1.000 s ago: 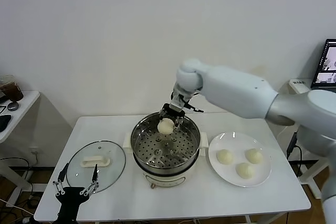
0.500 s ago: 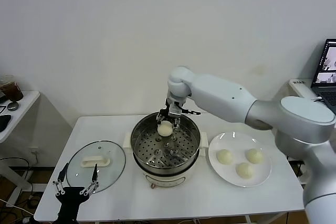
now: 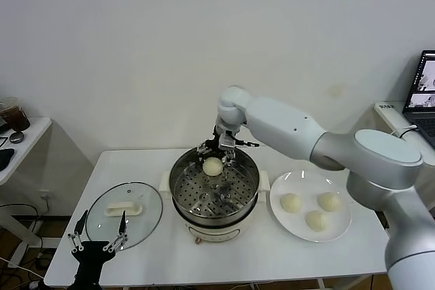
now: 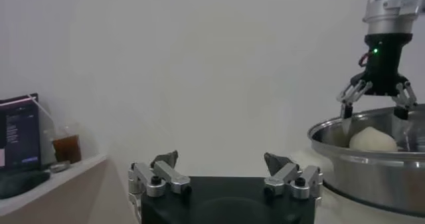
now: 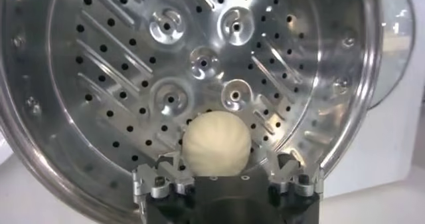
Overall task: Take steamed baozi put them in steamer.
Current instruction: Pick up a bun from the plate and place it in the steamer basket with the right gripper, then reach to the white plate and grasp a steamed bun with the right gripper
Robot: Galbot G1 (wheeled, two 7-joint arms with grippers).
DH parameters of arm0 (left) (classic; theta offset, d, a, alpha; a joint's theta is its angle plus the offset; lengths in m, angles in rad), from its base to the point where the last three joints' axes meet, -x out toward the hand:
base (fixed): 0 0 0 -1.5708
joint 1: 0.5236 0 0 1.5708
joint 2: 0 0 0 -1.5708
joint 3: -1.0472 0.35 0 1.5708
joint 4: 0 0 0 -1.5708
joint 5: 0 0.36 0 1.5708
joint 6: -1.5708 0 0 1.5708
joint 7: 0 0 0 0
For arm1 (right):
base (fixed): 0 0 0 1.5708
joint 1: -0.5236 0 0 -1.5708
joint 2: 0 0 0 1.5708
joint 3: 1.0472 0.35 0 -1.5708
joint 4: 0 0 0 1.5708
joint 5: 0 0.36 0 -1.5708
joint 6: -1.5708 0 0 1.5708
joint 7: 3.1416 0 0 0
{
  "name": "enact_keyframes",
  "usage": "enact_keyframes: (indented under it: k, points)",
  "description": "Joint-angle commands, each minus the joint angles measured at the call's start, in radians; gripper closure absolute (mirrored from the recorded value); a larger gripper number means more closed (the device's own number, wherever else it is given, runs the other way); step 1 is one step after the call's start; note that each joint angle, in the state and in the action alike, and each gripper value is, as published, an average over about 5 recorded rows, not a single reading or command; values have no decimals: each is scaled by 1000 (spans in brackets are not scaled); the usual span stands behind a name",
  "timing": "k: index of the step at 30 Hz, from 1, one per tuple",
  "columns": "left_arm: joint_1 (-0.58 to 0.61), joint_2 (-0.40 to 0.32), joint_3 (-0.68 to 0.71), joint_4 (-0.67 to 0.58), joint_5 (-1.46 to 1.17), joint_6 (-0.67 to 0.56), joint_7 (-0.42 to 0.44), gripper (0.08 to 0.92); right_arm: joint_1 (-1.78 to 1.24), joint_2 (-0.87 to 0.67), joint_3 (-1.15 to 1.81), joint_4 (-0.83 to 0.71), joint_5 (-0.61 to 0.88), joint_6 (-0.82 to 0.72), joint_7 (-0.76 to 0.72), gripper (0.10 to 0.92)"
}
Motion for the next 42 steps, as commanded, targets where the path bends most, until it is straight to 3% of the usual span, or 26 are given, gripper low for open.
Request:
enact_keyframes:
  k: [1, 7, 13, 19, 24, 42]
  points:
    - [-1, 0, -4, -2, -3, 5, 0, 177, 81, -93, -29, 144, 223, -229, -29, 203]
    - [-9, 16, -22, -25, -14, 50, -12, 177, 207, -341, -88, 374, 421, -753, -81, 203]
    - [-21, 28, -27, -30, -8, 67, -12, 177, 204, -517, -100, 469, 411, -934, -109, 203]
    - [-28, 30, -26, -22, -6, 67, -11, 177, 119, -656, -141, 497, 361, -982, -91, 203]
    - [-26, 29, -23, -22, 1, 66, -9, 177, -61, -712, -78, 470, 288, -937, -84, 203]
    - [-14, 16, -20, -17, 21, 63, -5, 177, -353, -622, 125, 343, 152, -894, -41, 203]
